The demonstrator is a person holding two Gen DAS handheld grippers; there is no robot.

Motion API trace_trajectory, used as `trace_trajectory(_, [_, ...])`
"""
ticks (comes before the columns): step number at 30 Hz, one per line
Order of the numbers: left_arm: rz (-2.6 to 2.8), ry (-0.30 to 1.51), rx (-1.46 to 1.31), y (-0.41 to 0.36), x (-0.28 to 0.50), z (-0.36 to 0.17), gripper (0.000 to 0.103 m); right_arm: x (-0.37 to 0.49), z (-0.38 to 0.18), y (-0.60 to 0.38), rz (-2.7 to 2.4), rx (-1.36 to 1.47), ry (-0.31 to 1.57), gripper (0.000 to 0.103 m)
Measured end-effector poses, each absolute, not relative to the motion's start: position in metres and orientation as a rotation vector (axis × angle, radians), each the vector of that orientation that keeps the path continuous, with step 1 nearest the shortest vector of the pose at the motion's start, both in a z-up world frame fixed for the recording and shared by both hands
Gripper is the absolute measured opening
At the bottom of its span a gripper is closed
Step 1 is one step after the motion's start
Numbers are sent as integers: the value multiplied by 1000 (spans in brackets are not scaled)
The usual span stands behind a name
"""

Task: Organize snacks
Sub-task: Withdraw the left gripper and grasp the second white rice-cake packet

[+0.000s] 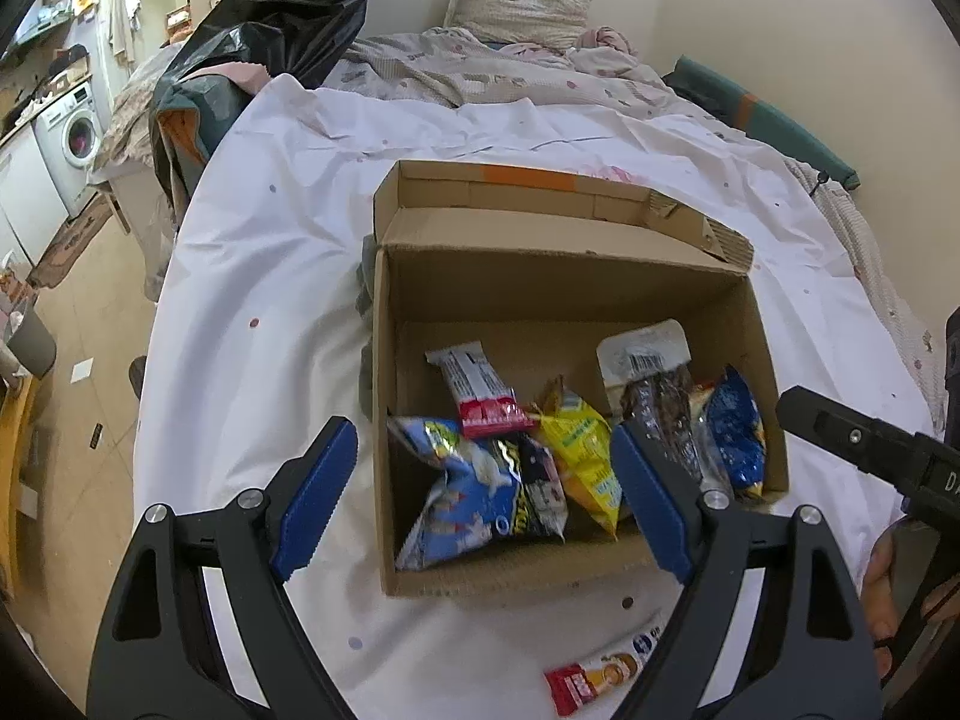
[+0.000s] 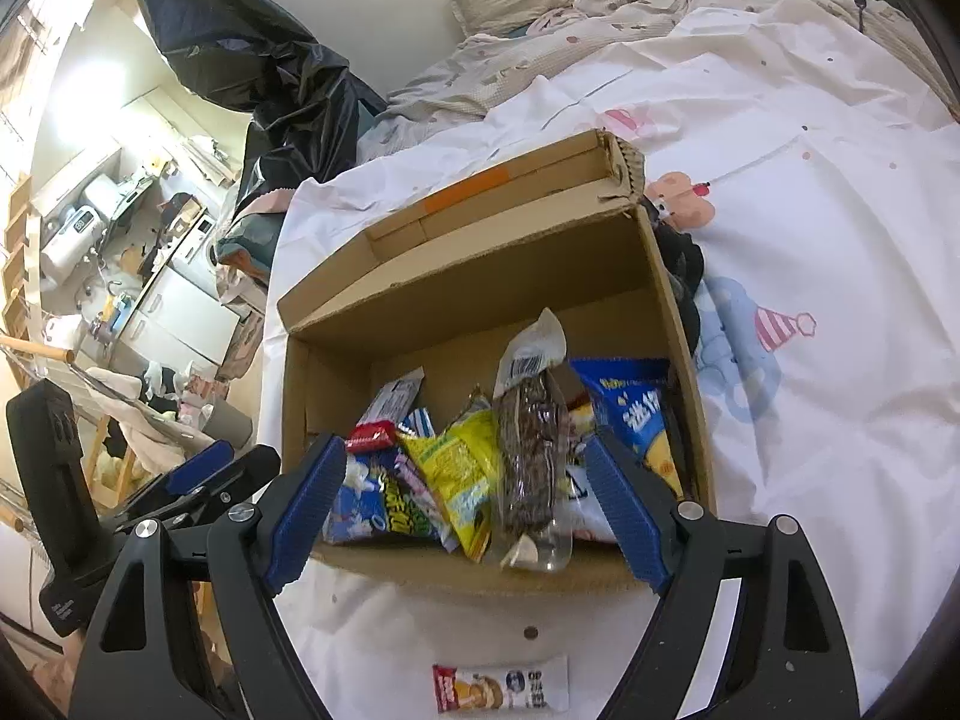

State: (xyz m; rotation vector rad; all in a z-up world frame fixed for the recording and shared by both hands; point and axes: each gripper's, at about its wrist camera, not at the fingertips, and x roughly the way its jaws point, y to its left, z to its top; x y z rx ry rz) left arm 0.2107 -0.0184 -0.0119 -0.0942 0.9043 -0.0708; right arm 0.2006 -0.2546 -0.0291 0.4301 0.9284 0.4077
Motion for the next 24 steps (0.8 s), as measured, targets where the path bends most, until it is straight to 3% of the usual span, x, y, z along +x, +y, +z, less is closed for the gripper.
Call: trace_trajectory(24, [-281,1149,-8,-54,154,-69,84,144,-65,-298,273,469,1071,84])
